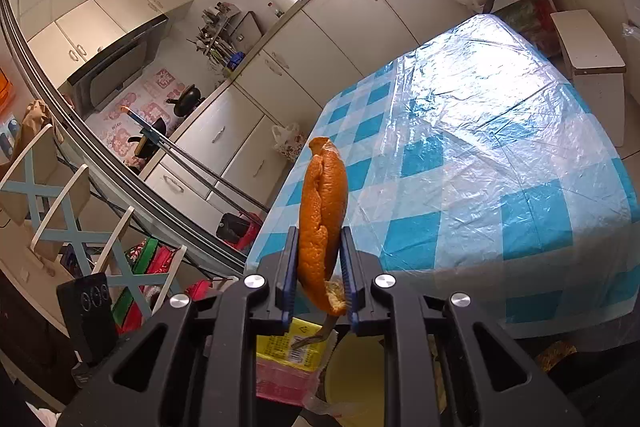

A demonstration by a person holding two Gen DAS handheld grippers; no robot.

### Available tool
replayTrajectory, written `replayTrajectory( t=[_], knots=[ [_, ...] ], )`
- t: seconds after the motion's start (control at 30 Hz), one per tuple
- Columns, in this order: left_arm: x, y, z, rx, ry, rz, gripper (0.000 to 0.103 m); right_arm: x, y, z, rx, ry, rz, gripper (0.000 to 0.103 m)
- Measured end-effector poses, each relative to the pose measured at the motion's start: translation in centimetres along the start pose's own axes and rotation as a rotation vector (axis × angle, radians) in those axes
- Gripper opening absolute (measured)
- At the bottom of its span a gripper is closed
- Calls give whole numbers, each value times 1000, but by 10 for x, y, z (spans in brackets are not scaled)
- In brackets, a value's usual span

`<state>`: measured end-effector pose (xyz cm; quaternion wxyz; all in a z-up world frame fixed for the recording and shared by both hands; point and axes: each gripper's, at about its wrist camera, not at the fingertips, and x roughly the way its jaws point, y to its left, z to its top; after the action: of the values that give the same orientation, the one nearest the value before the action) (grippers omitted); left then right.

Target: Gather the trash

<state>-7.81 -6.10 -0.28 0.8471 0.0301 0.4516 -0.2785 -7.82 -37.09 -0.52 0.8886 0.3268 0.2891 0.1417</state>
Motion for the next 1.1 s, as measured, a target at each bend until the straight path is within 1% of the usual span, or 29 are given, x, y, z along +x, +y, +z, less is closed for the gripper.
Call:
replayTrajectory(
  t=[0.1,0.17,0.23,0.27,0.33,0.37,0.43,0.57,0.63,0.67,0.7,0.73,0.77,0.83,0.9,0.97,1.1],
  knots=[
    [27,1,-8,9,68,27,1,2,4,-6,-11,17,0,21],
    [39,3,-14,8,104,40,5,4,7,-11,-24,34,-1,21],
    [43,5,-19,5,112,46,12,8,13,-17,-43,59,-2,21],
    [41,6,-19,2,107,47,16,10,16,-20,-56,77,-5,21],
    [37,8,-18,-9,91,47,37,18,24,-29,-93,125,-24,21],
    [33,9,-18,-11,80,51,41,23,28,-34,-117,158,-39,21],
    [27,12,-17,-15,61,64,43,36,35,-45,-151,228,-63,21],
    [16,24,-16,-61,34,69,53,65,42,-71,-212,386,-113,21],
    [9,29,-15,-84,15,70,61,77,47,-83,-251,447,-127,22],
    [4,30,-15,-94,-1,72,67,83,49,-88,-274,471,-136,22],
    [-1,31,-14,-102,-18,77,71,89,51,-94,-296,497,-149,24],
    [-6,32,-14,-107,-34,83,78,94,52,-97,-309,518,-164,37],
    [-11,32,-13,-112,-53,91,82,96,51,-100,-313,529,-177,49],
    [-21,32,-11,-115,-88,105,86,97,54,-98,-316,521,-191,50],
    [-32,31,-9,-115,-127,124,91,90,54,-92,-310,483,-187,53],
    [-44,28,-6,-111,-165,143,95,77,55,-83,-300,421,-184,59],
    [-65,20,-4,-84,-222,176,96,44,61,-71,-268,269,-191,71]
  ],
)
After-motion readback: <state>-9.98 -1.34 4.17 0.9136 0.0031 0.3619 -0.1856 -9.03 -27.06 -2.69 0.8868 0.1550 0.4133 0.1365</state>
